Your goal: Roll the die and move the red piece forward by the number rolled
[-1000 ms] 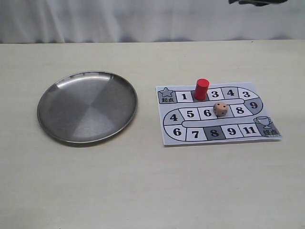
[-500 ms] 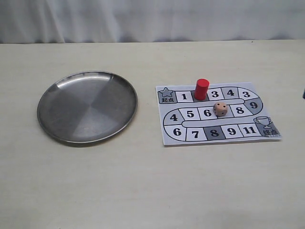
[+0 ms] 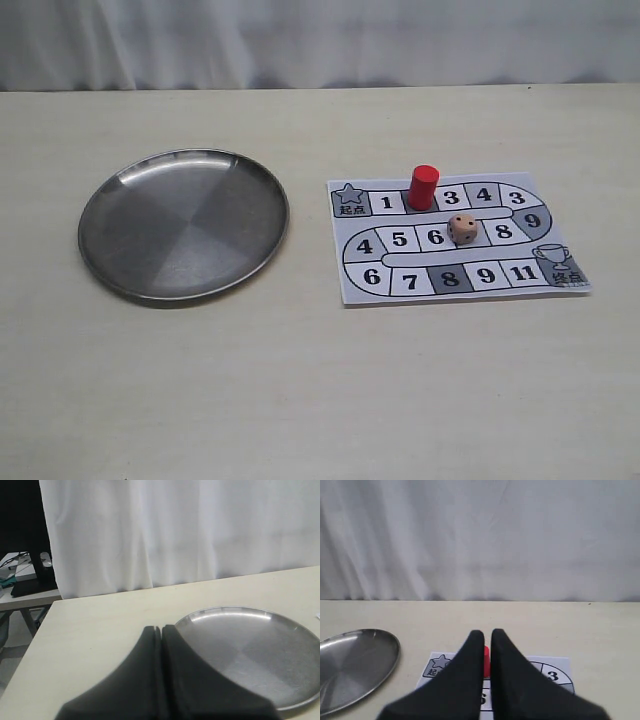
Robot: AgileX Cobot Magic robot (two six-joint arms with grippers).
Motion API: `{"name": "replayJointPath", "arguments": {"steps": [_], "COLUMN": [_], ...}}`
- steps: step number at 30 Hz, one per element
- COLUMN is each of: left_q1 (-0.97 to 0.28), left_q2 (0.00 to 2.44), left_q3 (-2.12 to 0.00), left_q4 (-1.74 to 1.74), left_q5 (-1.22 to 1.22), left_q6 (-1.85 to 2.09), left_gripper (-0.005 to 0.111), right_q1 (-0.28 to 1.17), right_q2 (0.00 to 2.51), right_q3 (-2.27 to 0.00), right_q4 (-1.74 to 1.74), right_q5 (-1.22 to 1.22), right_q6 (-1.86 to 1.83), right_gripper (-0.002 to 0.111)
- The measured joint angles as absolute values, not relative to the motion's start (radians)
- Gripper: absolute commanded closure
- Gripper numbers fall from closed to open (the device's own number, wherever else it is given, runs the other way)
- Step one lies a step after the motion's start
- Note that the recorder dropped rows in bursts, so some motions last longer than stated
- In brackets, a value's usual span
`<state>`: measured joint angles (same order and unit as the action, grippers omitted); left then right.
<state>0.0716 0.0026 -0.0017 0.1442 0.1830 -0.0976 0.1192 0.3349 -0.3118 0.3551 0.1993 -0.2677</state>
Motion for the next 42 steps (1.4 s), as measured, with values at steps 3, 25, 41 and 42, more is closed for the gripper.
{"name": "replayJointPath", "arguments": {"steps": [3,25,41,42], "left_q1": [0.072,0.072,0.072,0.072], "left_q2": [0.003,0.003,0.003,0.003], "left_q3": [-0.002,-0.002,-0.002,-0.002], "left_q4": [0.144,0.144,0.144,0.144], "left_q5": [0.183,0.183,0.183,0.183], "left_q6": [-0.098,-0.098,-0.098,-0.098], "left_gripper": [0.107,0.107,0.107,0.107], "right_q1": [0.119,0.106,-0.038,-0.038], "right_q2": [0.295,0.087,0.006,0.006], "right_q3": [-0.278,-0.003,-0.003,-0.003], "right_q4": [0.242,0.163,0.163,0.163], "right_q5": [0.195,0.096,0.098,0.098], "right_q6": [-0.225,-0.114,-0.114,-0.114], "right_gripper": [0.104,0.104,0.104,0.104]}}
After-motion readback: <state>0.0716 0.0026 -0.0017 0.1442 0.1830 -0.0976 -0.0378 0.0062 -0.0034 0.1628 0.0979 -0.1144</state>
